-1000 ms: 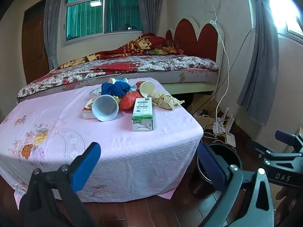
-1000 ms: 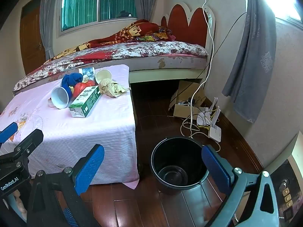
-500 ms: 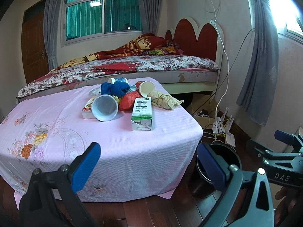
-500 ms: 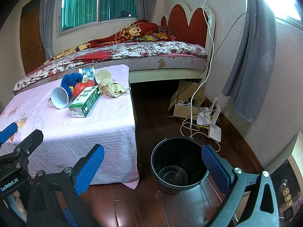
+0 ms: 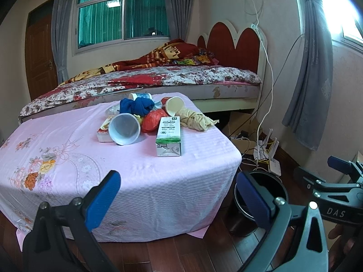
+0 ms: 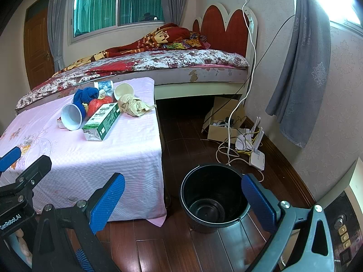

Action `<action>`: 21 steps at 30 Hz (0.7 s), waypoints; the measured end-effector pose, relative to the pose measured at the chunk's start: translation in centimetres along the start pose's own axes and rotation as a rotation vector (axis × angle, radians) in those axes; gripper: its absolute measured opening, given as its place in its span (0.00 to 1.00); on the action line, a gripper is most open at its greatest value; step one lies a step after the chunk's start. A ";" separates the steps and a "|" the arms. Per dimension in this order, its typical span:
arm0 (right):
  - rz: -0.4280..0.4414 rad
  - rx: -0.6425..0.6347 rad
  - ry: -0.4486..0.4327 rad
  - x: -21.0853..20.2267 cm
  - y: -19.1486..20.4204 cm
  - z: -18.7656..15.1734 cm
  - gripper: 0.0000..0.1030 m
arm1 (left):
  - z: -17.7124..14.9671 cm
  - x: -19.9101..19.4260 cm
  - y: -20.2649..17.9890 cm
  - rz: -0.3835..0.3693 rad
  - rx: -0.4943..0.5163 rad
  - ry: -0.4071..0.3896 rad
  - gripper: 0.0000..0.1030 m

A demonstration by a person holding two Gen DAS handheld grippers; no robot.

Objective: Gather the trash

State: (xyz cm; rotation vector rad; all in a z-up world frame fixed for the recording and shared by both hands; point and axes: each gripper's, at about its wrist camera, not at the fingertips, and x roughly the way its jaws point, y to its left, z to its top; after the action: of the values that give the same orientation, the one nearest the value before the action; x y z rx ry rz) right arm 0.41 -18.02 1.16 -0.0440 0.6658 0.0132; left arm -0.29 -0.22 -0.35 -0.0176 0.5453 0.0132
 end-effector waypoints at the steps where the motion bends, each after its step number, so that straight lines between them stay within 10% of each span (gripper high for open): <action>1: 0.000 0.001 0.000 0.0 0.0 0.0 1.00 | 0.0 0.0 0.0 -0.002 -0.002 0.000 0.99; 21: 0.000 0.000 0.003 0.2 0.1 -0.1 1.00 | 0.3 0.0 -0.1 -0.009 0.001 0.000 0.99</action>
State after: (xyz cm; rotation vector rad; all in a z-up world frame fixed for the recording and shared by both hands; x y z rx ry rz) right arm 0.50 -17.97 0.95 -0.0440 0.6690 0.0136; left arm -0.15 -0.33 -0.04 -0.0187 0.5454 0.0042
